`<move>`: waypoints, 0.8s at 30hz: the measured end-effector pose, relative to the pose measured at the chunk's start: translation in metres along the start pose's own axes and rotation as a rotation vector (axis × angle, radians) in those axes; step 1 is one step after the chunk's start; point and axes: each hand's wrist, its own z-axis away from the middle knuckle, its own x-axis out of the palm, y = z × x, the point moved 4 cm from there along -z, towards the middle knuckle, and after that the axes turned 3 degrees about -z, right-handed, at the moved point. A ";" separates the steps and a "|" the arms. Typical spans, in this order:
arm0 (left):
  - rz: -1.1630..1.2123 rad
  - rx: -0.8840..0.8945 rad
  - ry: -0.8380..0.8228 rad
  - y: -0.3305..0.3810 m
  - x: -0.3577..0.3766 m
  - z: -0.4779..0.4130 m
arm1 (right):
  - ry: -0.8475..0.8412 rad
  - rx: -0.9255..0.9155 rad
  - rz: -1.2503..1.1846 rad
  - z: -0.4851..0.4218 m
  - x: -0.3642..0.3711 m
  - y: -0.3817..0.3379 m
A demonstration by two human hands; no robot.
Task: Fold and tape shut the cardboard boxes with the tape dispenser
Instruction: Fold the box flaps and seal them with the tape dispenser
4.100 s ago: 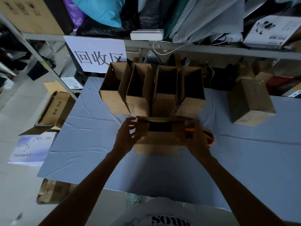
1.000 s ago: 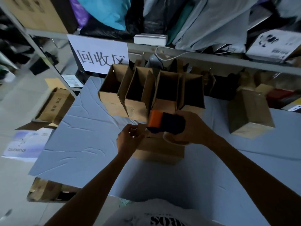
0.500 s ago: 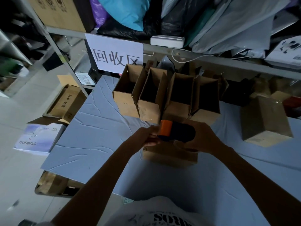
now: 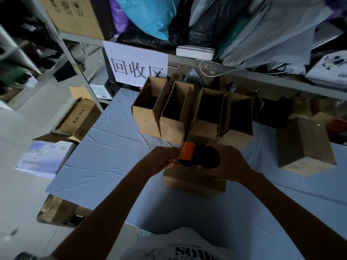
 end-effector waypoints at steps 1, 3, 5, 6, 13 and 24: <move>-0.009 -0.006 0.006 0.000 -0.001 0.001 | 0.016 -0.008 0.014 -0.001 0.001 -0.002; -0.077 -0.005 0.067 0.000 -0.004 0.003 | 0.029 -0.021 0.051 -0.002 0.003 -0.005; -0.229 0.038 0.169 0.002 -0.007 0.005 | 0.014 -0.034 0.084 -0.004 0.006 -0.009; -0.302 0.068 0.210 0.004 -0.007 0.006 | 0.001 -0.040 0.099 -0.004 0.008 -0.011; -0.511 0.119 0.460 0.005 -0.029 0.009 | -0.028 -0.016 0.202 -0.003 0.010 -0.016; -0.497 0.087 0.397 -0.003 -0.045 0.004 | -0.039 0.032 0.292 -0.004 0.011 -0.015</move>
